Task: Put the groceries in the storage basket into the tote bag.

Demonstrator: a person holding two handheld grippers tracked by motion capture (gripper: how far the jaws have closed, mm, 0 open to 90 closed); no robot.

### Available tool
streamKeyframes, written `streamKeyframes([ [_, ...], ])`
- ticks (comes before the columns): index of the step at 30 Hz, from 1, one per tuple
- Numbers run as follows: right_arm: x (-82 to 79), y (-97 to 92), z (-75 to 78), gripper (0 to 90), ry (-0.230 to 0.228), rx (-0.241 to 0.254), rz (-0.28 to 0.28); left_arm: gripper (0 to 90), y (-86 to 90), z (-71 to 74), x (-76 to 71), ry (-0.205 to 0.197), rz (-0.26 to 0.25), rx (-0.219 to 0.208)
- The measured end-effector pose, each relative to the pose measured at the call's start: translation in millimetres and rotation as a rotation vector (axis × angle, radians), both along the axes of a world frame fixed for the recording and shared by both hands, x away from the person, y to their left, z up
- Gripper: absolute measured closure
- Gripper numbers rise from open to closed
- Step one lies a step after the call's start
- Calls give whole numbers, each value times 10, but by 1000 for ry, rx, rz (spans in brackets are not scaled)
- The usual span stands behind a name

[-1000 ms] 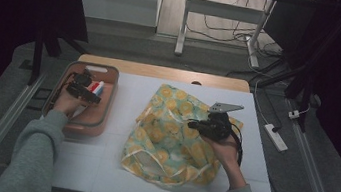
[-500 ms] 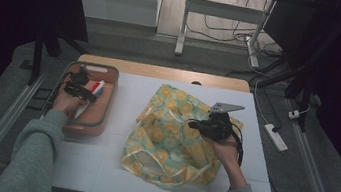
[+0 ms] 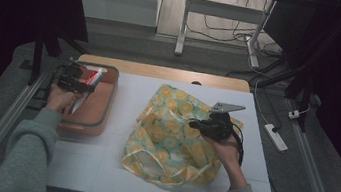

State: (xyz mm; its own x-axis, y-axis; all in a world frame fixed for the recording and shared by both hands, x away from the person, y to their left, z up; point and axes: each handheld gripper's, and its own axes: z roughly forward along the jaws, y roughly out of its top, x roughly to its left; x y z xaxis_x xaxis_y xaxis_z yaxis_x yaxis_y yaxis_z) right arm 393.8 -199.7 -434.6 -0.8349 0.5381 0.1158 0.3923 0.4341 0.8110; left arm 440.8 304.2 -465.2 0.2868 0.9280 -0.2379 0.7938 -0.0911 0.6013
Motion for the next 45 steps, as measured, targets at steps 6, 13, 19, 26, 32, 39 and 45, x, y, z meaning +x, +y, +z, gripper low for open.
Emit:
streamKeyframes([
  [6,-13,19,7,895,-4,-2,5,722,75,187,-144,-86,0,-47],
  [13,-12,20,6,895,-4,-2,3,723,98,360,-332,-185,-19,-93],
  [19,-8,18,2,895,-4,-1,0,724,15,499,-464,-252,-60,-135],
  [26,-11,19,6,895,-5,-2,1,726,-155,626,-585,-312,-123,-169],
  [32,-11,18,5,895,-6,-2,1,728,-293,670,-676,-353,-175,-205],
  [39,-9,12,7,895,-5,-1,-2,729,-429,722,-756,-378,-236,-225],
  [45,-3,17,-1,895,-4,0,-2,729,-662,743,-843,-390,-322,-230],
])
